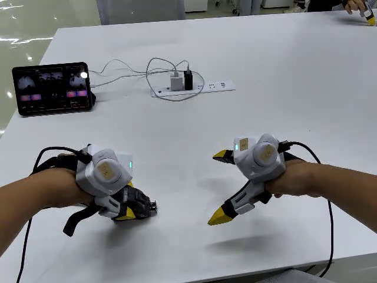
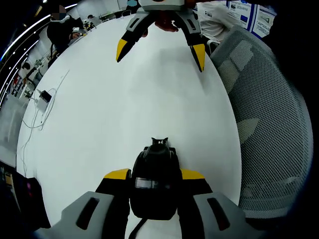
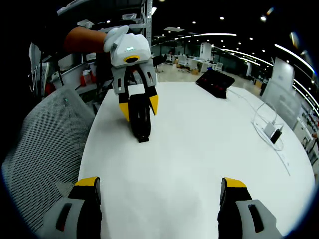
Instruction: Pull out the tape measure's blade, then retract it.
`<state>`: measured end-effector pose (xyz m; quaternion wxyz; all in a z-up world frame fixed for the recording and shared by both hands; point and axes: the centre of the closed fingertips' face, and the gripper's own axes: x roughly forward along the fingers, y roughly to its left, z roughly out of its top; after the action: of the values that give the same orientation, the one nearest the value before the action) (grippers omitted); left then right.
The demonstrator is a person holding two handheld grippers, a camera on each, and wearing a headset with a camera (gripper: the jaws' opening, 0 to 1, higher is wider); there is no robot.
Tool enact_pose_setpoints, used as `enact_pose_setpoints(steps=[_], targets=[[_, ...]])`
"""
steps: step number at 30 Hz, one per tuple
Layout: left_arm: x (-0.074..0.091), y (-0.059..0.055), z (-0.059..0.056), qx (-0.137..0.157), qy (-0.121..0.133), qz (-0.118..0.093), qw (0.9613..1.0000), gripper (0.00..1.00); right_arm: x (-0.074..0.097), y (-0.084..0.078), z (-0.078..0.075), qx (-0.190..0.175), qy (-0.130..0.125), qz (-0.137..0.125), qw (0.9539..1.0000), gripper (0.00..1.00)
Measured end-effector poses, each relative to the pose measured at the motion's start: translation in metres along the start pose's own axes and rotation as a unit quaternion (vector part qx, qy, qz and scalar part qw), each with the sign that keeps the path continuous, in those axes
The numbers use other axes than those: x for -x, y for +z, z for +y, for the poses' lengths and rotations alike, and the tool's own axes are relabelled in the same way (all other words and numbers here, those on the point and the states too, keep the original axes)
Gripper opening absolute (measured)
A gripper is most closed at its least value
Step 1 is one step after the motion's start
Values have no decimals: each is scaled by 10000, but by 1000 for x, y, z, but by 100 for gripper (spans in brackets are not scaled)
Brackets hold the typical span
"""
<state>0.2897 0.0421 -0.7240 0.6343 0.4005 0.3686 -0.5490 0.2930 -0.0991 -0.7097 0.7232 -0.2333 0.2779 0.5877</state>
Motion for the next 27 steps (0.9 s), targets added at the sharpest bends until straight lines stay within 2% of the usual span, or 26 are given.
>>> enact_pose_setpoints(steps=[7, 13, 20, 27], targets=[[0, -1, 0, 45, 42, -58, 10000, 31, -21, 10, 5, -15, 110, -30, 9999, 99], [-2, -1, 0, -45, 62, 26, 10000, 31, -39, 14, 9, 7, 216, 100, 9997, 99], [-1, -1, 0, 36, 90, -39, 9999, 31, -58, 28, 13, -34, 314, 84, 9995, 99], [-1, -1, 0, 75, 65, -73, 9999, 31, -73, 41, 17, 119, 424, 127, 9989, 99]])
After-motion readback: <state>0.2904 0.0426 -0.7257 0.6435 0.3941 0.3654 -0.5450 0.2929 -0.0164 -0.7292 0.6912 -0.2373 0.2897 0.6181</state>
